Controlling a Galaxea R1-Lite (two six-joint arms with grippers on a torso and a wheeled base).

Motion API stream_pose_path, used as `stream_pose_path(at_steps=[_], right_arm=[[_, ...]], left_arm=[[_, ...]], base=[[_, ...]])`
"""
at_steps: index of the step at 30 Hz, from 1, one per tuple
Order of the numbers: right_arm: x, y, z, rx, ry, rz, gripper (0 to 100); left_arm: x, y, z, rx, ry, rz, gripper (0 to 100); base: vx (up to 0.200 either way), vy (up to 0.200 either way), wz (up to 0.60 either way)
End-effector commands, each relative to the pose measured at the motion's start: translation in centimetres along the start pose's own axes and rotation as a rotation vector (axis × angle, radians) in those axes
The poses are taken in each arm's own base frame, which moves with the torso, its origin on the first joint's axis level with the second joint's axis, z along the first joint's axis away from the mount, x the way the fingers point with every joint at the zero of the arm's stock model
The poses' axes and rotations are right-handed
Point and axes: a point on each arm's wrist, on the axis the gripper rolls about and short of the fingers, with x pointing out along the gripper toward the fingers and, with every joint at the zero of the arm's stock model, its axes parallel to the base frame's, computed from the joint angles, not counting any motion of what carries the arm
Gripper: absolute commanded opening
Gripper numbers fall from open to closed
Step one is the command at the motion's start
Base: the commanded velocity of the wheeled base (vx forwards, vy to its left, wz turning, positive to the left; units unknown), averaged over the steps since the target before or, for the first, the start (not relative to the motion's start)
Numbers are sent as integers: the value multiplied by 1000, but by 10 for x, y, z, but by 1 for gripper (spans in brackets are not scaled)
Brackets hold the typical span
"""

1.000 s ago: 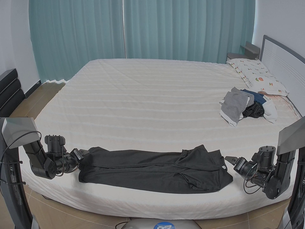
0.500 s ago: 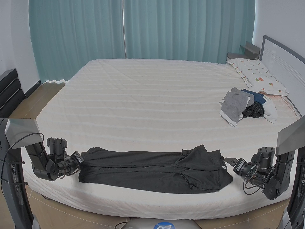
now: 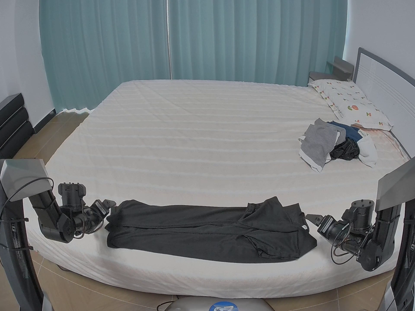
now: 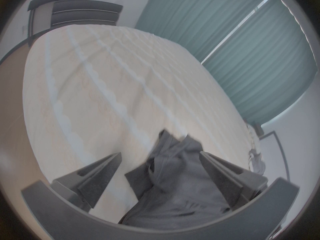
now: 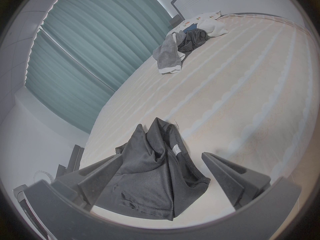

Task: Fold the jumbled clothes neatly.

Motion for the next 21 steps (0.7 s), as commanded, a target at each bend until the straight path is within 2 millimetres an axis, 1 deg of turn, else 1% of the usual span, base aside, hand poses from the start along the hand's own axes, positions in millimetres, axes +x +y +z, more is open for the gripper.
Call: stream_pose_path(at_steps=[1,5,8,9,10,11,12,14,17,21], right_arm=[[-1,0,3,5,-10,8,100],[0,-1,1,5,-2,4,100],[0,-1,1,2,0,4,100],[0,-1,1,2,0,4,100],[0,-2,0,4,4,2,100],[0,-2,0,4,8,2,100],[0,-2,0,5,7,1,100],[0,-2,-1,4,13,2,100],[0,-2,-1,4,12,3,100],[0,-1,0,4,7,7,100]], left_arm=[[-10,-13,27,-63,-90,-65,100],[-4,-23,30,-52,-99,-91,100],[0,-38,25,-20,-87,-122,100],[0,-38,25,-20,-87,-122,100],[4,-45,19,-4,-76,-135,100],[4,-47,16,0,-68,-140,100],[4,-47,15,0,-67,-141,100],[10,-46,3,13,-31,-138,100],[14,-46,3,11,-33,-135,100],[14,-41,7,-5,-37,-126,100]], base=[[0,0,0],[0,0,0],[0,0,0],[0,0,0],[0,0,0],[0,0,0],[0,0,0],[0,0,0],[0,0,0],[0,200,0]])
